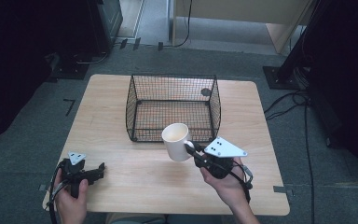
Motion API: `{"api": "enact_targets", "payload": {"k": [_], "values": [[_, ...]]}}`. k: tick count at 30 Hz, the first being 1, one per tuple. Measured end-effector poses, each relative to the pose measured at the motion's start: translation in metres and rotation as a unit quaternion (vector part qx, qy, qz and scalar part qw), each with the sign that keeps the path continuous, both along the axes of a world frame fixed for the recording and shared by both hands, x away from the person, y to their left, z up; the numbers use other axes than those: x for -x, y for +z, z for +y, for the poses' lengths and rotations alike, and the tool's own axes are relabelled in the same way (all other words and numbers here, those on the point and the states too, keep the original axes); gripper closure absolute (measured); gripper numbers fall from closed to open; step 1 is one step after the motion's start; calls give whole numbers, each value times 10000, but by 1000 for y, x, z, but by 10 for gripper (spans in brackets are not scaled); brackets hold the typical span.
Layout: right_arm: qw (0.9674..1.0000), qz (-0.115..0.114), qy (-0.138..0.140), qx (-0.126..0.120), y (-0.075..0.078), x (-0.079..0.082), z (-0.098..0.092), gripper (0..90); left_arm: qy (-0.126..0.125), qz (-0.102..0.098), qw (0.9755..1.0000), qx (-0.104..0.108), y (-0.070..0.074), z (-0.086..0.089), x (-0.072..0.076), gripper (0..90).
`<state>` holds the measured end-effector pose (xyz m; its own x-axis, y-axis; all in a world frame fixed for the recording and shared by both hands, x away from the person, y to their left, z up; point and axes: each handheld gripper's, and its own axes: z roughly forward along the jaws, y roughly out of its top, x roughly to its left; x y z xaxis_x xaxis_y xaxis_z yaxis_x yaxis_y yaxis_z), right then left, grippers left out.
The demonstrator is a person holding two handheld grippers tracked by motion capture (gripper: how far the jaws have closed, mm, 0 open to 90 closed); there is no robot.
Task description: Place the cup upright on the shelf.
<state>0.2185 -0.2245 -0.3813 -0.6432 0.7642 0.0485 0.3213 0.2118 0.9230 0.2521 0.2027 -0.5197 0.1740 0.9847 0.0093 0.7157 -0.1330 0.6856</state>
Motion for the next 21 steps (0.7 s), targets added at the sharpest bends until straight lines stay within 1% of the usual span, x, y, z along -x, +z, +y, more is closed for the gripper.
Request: {"api": "enact_targets", "payload": {"k": [4,7,11,14,15,16,17,18,21], "values": [[10000,-47,-38,-37,5,-4,1,804,-1,1,10000,-2,0,0,0,0],[9999,-109,-47,-69,12,-10,3,804,1,-1,10000,1,0,0,0,0],[9998,-149,-80,-76,17,-15,5,804,1,0,10000,0,0,0,0,0],[9997,-182,-121,-91,20,-22,6,804,8,-6,10000,9,0,0,0,0],[9997,-189,-138,-90,22,-26,6,804,3,0,10000,2,0,0,0,0],[9997,-189,-138,-90,22,-26,6,804,3,-1,10000,2,0,0,0,0],[9997,-185,-131,-71,25,-31,6,805,3,0,10000,1,0,0,0,0],[9997,-185,-131,-71,25,-31,6,805,2,0,10000,2,0,0,0,0],[9995,-221,-191,-86,29,-37,7,805,4,0,10000,2,0,0,0,0]]}}
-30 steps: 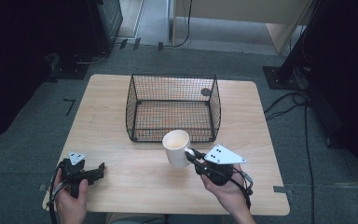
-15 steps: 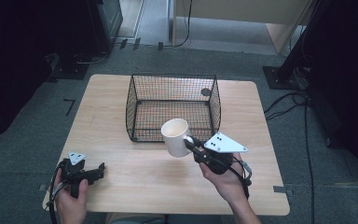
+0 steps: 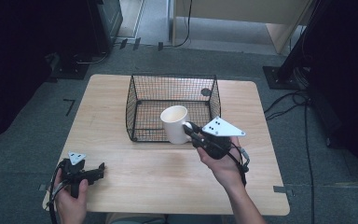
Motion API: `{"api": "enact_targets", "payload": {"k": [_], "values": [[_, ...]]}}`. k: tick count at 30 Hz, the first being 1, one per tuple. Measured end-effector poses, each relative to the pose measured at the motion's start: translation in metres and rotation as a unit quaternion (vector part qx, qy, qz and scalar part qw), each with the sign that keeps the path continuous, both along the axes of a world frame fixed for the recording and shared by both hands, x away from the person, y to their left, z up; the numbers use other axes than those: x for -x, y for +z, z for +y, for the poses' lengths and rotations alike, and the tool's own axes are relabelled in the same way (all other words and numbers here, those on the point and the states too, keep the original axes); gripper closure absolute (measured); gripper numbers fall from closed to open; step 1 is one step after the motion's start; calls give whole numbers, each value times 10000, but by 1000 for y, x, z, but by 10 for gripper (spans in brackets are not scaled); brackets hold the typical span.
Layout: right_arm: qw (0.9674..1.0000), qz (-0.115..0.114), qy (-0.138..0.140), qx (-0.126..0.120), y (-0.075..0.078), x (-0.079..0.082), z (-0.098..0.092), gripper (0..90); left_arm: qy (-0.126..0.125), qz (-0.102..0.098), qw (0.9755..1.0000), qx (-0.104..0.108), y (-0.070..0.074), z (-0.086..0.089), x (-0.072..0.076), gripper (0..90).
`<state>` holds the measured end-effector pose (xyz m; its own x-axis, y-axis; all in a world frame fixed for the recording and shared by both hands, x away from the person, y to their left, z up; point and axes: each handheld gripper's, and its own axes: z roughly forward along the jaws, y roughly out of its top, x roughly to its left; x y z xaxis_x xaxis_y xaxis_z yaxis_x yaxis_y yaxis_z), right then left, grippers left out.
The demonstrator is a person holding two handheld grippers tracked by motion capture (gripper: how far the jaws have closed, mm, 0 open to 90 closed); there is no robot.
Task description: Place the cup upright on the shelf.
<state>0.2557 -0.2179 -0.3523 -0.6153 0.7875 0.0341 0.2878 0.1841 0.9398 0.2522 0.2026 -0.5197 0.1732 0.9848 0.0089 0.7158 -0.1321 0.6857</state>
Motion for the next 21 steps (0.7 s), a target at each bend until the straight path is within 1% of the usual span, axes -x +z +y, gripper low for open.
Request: {"api": "enact_targets", "payload": {"k": [3,5,8,9,10,12,13,14,19,21], "values": [[9999,-4,-71,-97,4,-7,-1,804,0,-1,10000,1,0,0,0,0],[9998,-26,-140,-128,7,-15,0,804,-1,-1,10000,1,0,0,0,0],[9998,-25,-184,-106,7,-21,0,805,-2,0,10000,0,0,0,0,0],[9997,-19,-237,-60,7,-28,1,804,0,-2,10000,2,0,0,0,0],[9997,-19,-237,-60,7,-28,1,804,0,-2,10000,2,0,0,0,0],[9995,10,-299,-43,6,-34,1,805,2,-4,10000,4,0,0,0,0],[9993,5,-359,-40,4,-41,2,804,-1,-1,10000,1,0,0,0,0],[9993,5,-359,-40,4,-41,2,804,-1,-4,10000,2,0,0,0,0],[9988,23,-483,-31,-2,-57,2,804,6,-8,10000,8,0,0,0,0],[9986,34,-520,10,-5,-64,2,804,-4,-2,10000,-3,0,0,0,0]]}}
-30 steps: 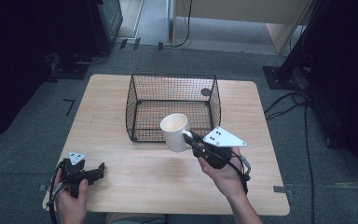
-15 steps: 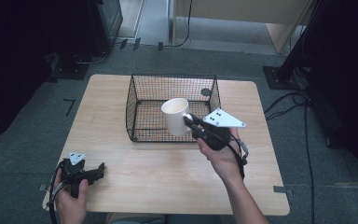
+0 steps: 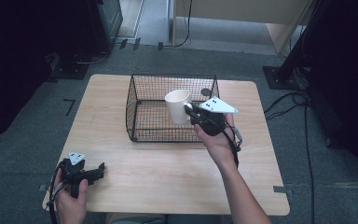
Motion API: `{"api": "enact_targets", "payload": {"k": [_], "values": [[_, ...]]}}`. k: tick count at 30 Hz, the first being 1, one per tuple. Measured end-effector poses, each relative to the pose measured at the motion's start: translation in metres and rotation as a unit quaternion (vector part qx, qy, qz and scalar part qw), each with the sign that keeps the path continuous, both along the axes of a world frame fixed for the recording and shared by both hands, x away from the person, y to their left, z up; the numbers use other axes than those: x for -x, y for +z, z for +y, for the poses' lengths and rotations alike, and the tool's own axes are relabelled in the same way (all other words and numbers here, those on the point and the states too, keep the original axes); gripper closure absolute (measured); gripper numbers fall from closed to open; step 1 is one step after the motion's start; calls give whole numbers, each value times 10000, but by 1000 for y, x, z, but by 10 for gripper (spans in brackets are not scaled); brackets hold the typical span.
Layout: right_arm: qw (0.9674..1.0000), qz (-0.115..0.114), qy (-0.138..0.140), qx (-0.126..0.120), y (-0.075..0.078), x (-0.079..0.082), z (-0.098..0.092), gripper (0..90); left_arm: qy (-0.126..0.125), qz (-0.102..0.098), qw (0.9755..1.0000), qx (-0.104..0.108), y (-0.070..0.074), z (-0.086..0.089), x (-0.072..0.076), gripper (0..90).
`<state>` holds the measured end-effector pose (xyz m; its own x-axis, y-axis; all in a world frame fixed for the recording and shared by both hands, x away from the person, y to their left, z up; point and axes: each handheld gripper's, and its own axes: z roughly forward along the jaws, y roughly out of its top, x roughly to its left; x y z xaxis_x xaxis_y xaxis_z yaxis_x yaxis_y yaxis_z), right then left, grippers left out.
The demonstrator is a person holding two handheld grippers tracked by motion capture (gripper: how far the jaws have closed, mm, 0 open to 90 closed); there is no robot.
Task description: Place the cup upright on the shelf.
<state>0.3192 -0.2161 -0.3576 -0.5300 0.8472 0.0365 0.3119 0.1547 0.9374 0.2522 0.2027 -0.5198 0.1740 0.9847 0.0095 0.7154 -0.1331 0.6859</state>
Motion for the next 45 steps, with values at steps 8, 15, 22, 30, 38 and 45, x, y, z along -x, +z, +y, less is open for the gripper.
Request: {"api": "enact_targets", "payload": {"k": [8,15,22,30,38,45], "values": [[9993,323,-169,23,-16,-27,5,804,0,2,10000,2,0,0,0,0],[9972,682,-282,143,-32,-48,8,804,0,2,10000,1,0,0,0,0],[9924,1176,-307,178,-47,-63,5,804,-1,2,10000,0,0,0,0,0],[9877,1506,-212,354,-54,-71,9,803,0,2,10000,1,0,0,0,0],[9852,1650,-193,431,-60,-72,7,802,-1,3,10000,0,0,0,0,0],[9818,1847,-171,402,-60,-65,3,789,-1,4,10000,-1,0,0,0,0]]}}
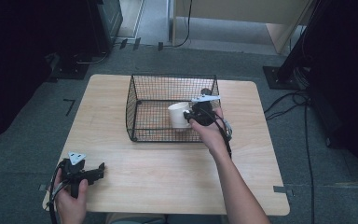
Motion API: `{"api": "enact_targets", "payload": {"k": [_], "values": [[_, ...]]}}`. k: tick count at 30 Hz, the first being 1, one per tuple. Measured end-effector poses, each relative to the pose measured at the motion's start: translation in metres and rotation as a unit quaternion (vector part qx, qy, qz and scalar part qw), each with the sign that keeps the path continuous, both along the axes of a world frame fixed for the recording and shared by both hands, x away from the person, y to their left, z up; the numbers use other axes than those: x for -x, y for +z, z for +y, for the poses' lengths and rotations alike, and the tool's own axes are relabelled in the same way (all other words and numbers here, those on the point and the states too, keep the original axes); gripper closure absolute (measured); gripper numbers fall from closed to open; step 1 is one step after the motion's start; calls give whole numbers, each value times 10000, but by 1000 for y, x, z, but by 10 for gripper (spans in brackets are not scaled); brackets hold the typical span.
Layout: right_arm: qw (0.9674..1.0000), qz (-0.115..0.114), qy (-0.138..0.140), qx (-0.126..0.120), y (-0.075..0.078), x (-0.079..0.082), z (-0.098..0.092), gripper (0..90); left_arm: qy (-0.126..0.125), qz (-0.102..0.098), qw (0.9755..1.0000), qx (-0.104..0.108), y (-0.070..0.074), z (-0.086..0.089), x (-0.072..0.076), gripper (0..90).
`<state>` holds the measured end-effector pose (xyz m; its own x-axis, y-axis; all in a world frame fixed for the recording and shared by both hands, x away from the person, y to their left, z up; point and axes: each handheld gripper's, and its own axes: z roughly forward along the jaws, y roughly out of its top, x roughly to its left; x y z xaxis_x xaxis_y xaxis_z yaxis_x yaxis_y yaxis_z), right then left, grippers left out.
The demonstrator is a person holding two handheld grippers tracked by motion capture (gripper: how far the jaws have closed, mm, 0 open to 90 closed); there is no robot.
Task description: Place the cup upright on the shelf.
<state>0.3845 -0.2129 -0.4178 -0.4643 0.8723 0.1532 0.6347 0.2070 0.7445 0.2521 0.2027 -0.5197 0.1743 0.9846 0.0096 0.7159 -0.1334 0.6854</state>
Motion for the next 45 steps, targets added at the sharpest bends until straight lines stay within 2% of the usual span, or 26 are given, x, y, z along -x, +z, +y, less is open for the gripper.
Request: {"api": "enact_targets", "payload": {"k": [3,6,9,11,23,34,45], "values": [[10000,-36,14,-17,0,2,0,771,1,-1,10000,1,0,0,0,0],[9999,-119,3,70,0,6,0,754,-2,2,10000,-2,0,0,0,0],[9999,-139,33,24,1,7,-1,747,0,-1,10000,0,0,0,0,0],[9998,-155,45,122,2,9,0,755,-1,-1,10000,0,0,0,0,0],[9998,-78,-22,207,-5,9,-3,781,1,-3,10000,2,0,0,0,0],[9998,-101,-63,128,-4,13,-10,769,0,-3,10000,0,0,0,0,0],[9997,-28,-39,222,-9,11,-8,825,-3,-1,10000,0,0,0,0,0]]}}
